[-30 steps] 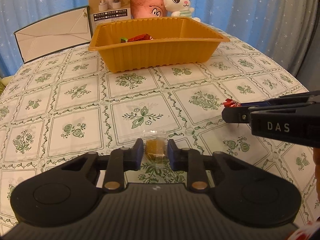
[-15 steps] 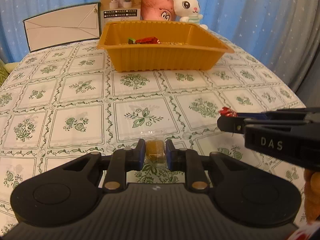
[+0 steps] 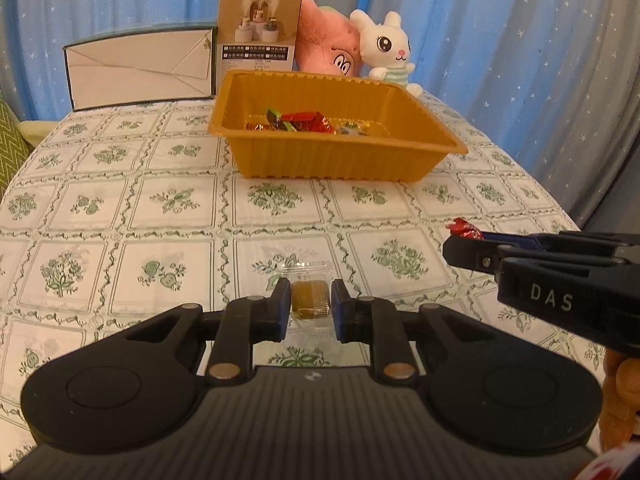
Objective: Organize snacks
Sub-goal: 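Carry both candies over the orange basket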
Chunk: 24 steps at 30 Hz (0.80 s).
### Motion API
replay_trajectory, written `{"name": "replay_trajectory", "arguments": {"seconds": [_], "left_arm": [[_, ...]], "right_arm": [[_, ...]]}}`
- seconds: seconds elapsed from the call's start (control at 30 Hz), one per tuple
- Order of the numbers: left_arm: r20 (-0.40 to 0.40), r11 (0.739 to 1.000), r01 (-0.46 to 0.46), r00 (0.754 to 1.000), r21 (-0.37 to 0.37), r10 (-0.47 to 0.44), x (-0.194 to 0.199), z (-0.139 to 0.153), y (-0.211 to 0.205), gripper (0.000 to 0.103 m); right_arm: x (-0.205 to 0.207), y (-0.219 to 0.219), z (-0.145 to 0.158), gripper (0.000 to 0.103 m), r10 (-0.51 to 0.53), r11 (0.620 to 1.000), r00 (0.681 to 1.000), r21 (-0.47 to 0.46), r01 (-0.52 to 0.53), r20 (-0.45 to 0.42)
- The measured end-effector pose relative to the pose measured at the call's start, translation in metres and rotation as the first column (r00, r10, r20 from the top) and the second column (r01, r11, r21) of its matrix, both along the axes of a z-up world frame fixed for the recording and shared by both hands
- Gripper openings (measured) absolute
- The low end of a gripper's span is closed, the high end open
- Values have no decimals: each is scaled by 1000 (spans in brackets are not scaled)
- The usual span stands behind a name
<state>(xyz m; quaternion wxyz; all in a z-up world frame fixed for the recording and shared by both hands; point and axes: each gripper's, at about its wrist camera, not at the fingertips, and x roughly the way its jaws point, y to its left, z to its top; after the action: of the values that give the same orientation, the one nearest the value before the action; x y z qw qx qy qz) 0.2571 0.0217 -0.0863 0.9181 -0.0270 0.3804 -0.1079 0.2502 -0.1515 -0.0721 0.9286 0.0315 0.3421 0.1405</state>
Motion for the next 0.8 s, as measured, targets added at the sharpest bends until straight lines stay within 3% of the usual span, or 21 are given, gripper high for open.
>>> {"name": "replay_trajectory", "arguments": {"seconds": [0.8], "left_arm": [[147, 999, 25, 989, 21, -27, 61, 65, -17, 19]], "right_arm": [[55, -36, 48, 20, -82, 996, 994, 22, 81, 79]]}}
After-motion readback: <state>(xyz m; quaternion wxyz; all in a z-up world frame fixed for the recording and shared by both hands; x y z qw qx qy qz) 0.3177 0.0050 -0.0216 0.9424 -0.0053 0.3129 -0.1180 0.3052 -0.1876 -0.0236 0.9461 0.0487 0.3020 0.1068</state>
